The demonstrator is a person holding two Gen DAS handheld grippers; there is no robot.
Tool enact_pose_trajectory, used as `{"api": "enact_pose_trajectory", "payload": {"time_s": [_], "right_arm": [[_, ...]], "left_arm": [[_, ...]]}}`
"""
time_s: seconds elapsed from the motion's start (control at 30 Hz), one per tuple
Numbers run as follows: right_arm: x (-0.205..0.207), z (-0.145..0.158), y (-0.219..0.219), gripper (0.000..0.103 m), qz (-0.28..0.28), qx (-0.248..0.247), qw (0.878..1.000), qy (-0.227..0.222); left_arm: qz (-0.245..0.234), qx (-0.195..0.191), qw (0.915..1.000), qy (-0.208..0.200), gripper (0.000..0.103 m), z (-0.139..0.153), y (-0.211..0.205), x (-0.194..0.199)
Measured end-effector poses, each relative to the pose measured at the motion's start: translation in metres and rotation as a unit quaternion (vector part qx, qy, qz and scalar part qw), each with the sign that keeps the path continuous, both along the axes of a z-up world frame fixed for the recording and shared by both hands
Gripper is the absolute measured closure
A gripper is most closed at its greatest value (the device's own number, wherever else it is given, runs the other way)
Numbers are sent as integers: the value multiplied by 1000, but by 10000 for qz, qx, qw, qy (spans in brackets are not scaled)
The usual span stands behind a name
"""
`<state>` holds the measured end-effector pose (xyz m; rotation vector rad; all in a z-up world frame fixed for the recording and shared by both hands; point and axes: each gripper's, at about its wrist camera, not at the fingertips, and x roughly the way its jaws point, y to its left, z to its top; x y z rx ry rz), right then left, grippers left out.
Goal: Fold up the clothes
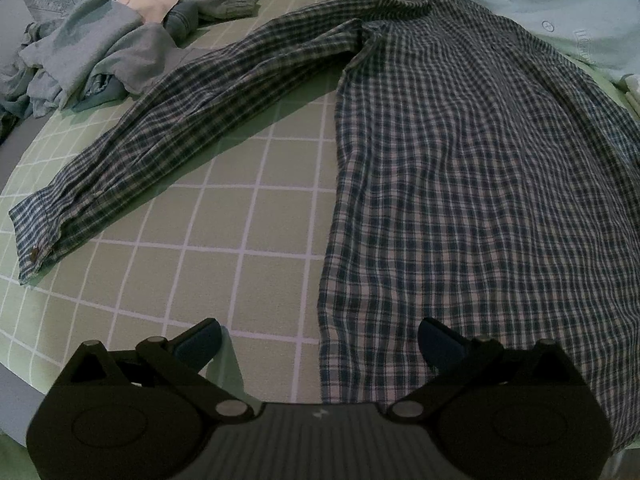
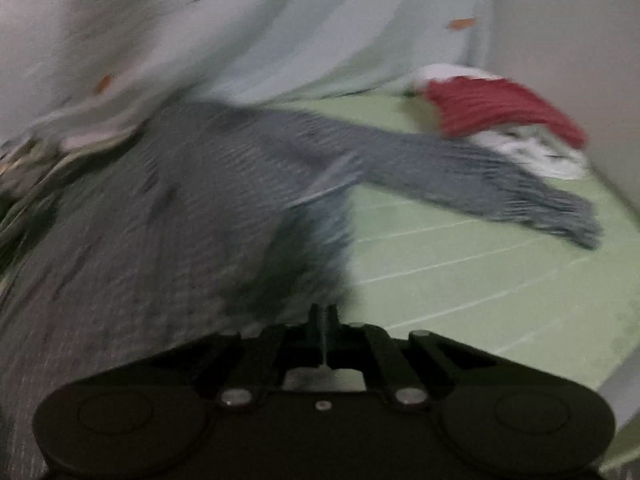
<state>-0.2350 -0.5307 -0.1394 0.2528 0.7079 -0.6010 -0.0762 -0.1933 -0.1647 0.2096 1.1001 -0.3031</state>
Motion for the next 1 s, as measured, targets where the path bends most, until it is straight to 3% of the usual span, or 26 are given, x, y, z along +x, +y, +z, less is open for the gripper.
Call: {"api": "enact_pose_trajectory", "payload": {"time_s": [0.07, 0.17, 0.33, 0.47, 0.6, 0.67, 0.83, 1.0], "right_arm": [[-10, 2, -15, 102, -399, -7, 9992, -25], [-24, 1, -30, 101, -630, 404, 9969, -245], [-17, 0, -16, 88, -51, 867, 9951, -482], [5, -9, -1, 82, 467, 1013, 9934, -254], [14, -18, 4, 66, 596, 1128, 9918, -39], [18, -22, 6, 66, 659, 1184, 9908, 55], [12, -17, 6, 98, 663, 1003, 9927, 47], [-9, 1, -5, 102, 159, 544, 9983, -125]], "left_arm": [[3, -4, 10000, -14, 0, 0, 0, 0], [3, -9, 10000, -28, 0, 0, 1, -1], [9, 0, 10000, -11, 0, 1, 2, 1], [10, -3, 10000, -15, 0, 1, 2, 1], [7, -9, 10000, -28, 0, 0, 3, 1], [7, -13, 10000, -35, 0, 0, 3, 0], [-1, -14, 10000, -36, 0, 0, 4, 0], [-12, -13, 10000, -31, 0, 1, 3, 1]]}}
